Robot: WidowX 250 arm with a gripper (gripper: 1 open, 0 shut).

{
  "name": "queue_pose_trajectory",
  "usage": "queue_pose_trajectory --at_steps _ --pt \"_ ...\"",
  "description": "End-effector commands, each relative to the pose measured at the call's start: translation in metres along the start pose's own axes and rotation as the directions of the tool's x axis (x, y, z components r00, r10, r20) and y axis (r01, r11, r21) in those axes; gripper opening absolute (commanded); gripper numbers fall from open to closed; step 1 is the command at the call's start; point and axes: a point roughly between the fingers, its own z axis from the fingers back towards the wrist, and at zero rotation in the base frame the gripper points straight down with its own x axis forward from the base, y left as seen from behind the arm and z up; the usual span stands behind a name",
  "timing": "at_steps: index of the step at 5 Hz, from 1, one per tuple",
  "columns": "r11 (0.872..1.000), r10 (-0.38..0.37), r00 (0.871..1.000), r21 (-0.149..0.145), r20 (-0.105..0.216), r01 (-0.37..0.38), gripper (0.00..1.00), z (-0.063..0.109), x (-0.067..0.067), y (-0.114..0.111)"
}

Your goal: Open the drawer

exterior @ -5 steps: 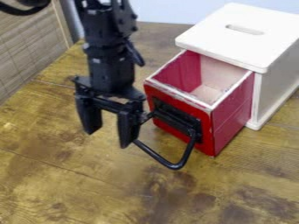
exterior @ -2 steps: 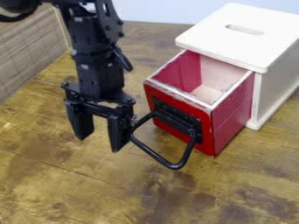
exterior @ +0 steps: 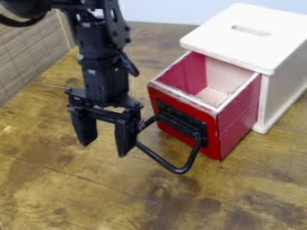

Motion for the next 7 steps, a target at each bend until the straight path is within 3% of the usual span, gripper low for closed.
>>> queue_pose_trajectory --at_steps 1,2,4,6,7 --pt "0.999 0.049 0.997 0.003 0.061 -0.049 1.0 0.019 0.006 0.006" --pt "0.998 0.062 0.996 -0.002 0.062 -0.062 1.0 0.02 0.008 0.008" --pt "1.0 -0.022 0.999 -0.01 0.041 0.023 1.0 0.032 0.006 0.013" --pt "0.993 -0.12 0.993 0.01 -0.006 0.12 1.0 0.013 0.004 -0.007" --pt "0.988 -0.157 0.988 0.009 -0.011 0.157 1.0 0.012 0.0 -0.018"
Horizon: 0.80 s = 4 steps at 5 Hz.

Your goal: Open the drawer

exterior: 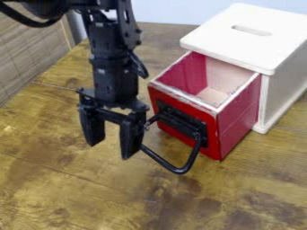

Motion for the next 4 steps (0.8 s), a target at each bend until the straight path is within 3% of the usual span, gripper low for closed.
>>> queue_pose_trajectory --at_steps 1,2,3,4 --pt "0.998 0.061 0.995 -0.007 0.085 -0.06 1.0 0.028 0.002 0.01" --pt "0.991 0.136 0.984 -0.015 0.116 -0.136 1.0 0.038 0.002 0.03" --pt "0.994 0.112 0.986 -0.014 0.126 -0.111 1.0 0.037 -0.003 0.025" --pt "0.997 0.077 0.992 -0.004 0.103 -0.077 1.0 0.033 -0.003 0.014"
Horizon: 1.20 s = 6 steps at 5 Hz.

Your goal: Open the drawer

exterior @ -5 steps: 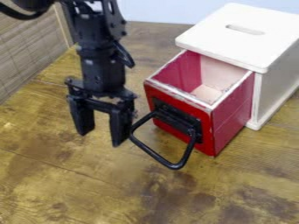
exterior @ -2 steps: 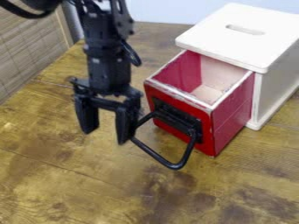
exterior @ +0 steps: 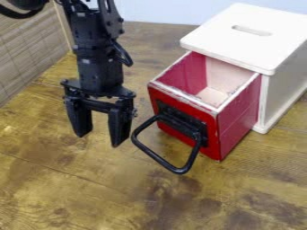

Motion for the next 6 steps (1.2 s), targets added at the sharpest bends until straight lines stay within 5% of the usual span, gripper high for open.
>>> queue_pose_trajectory --at_steps 1,2,3,5,6 --pt "0.999 -0.047 0.998 0.021 0.052 0.046 1.0 0.021 -0.004 -0.016" --pt "0.995 -0.094 0.994 0.021 0.051 0.093 1.0 0.025 0.001 -0.019" --pt "0.993 -0.119 0.989 0.034 0.086 0.117 1.0 0.028 0.003 -0.015" --pt "0.987 -0.154 0.984 0.053 0.085 0.15 1.0 0.004 0.003 -0.016" --pt "0.996 -0.081 0.994 0.028 0.075 0.079 1.0 -0.009 0.006 -0.011"
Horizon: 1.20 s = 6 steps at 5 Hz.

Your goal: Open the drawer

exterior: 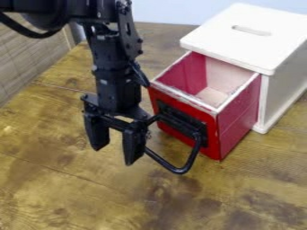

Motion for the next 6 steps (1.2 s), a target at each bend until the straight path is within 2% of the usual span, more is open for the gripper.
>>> queue_pose_trajectory --at_steps 1,2,3,4,5,6 --pt "0.996 0.092 0.995 -0.017 0.034 -0.092 1.0 0.001 0.003 0.006" --pt "0.963 0.266 0.963 -0.06 0.038 -0.264 1.0 0.005 0.008 0.004" --pt "0.916 0.394 0.919 -0.094 0.022 -0.391 1.0 0.005 0.011 0.008" --pt "0.872 0.479 0.878 -0.123 0.012 -0.474 1.0 0.014 0.012 0.008" --pt "0.811 0.569 0.822 -0.16 -0.003 -0.562 1.0 0.024 0.013 0.006" --pt "0.768 0.622 0.783 -0.187 -0.017 -0.613 1.0 0.025 0.014 0.0"
